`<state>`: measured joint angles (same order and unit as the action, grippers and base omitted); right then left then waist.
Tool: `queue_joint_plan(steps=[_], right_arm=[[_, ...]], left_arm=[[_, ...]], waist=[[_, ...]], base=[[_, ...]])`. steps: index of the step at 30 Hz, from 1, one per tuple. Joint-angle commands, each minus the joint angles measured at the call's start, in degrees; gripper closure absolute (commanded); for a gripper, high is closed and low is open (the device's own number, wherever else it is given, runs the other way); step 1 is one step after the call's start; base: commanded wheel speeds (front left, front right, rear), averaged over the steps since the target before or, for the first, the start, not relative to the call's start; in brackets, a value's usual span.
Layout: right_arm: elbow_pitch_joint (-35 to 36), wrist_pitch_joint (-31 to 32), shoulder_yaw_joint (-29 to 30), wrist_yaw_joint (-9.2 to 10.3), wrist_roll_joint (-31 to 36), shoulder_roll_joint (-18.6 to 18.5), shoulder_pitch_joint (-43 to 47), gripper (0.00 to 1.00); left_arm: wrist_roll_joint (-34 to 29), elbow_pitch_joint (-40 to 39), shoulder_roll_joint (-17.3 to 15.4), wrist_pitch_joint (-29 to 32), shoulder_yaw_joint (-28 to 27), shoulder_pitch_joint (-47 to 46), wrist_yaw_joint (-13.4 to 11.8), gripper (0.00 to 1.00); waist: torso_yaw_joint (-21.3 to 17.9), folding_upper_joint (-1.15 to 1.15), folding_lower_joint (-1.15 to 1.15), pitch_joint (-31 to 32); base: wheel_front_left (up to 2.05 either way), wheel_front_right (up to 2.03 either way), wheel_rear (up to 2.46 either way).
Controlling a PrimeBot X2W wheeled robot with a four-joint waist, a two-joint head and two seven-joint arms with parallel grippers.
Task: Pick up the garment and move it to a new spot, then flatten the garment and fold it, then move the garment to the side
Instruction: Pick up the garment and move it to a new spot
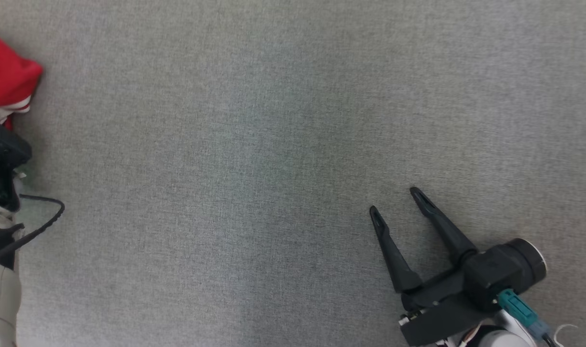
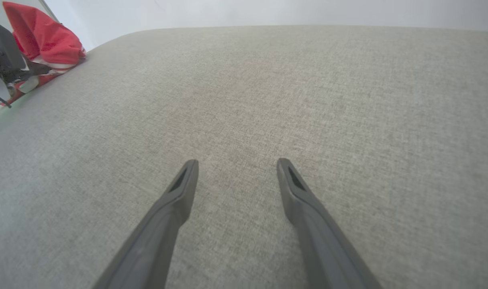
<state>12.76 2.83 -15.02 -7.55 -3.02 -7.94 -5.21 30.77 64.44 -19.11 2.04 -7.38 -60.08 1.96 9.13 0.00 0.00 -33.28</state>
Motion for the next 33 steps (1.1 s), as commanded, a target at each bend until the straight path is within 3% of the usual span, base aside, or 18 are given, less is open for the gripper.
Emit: queue_joint_plan(steps=[1, 13, 21, 27, 33], right_arm=[[-0.7, -0.4, -0.3, 0.14, -0.5, 0.4, -0.6, 0.00], [-11.7, -7.2, -2.5, 0.14, -4.4, 3.6, -4.5, 0.00], [-17.4, -11.1, -0.2, 0.14, -6.2, 4.9, -3.9, 0.00], [-19.5, -12.4, 2.7, 0.14, -6.5, 5.0, -2.3, 0.00], [-19.1, -12.5, 4.1, 0.14, -6.9, 5.1, -1.4, 0.00]], left_arm=[[-0.6, 1.1, 0.9, 0.1, 0.6, 0.3, 0.6, 1.00], [-2.9, 0.1, -6.8, -0.5, 3.0, -1.2, 2.0, 1.00], [-1.5, -5.4, -6.9, 3.3, 4.9, -2.6, 4.6, 1.00], [2.9, -16.9, -4.3, 10.7, 7.3, -2.4, 5.6, 1.00], [8.0, -38.2, -2.4, 18.9, 10.5, 4.2, 5.4, 1.00]], waist=[[-0.6, 0.00, 0.00, 1.5], [-4.8, 0.00, 0.00, 15.2], [-8.2, 0.00, 0.00, 23.8], [-12.2, 0.00, 0.00, 28.2], [-16.8, 0.00, 0.00, 29.2]], base=[[0.00, 0.00, 0.00], [0.00, 0.00, 0.00], [0.00, 0.00, 0.00], [0.00, 0.00, 0.00], [0.00, 0.00, 0.00]])
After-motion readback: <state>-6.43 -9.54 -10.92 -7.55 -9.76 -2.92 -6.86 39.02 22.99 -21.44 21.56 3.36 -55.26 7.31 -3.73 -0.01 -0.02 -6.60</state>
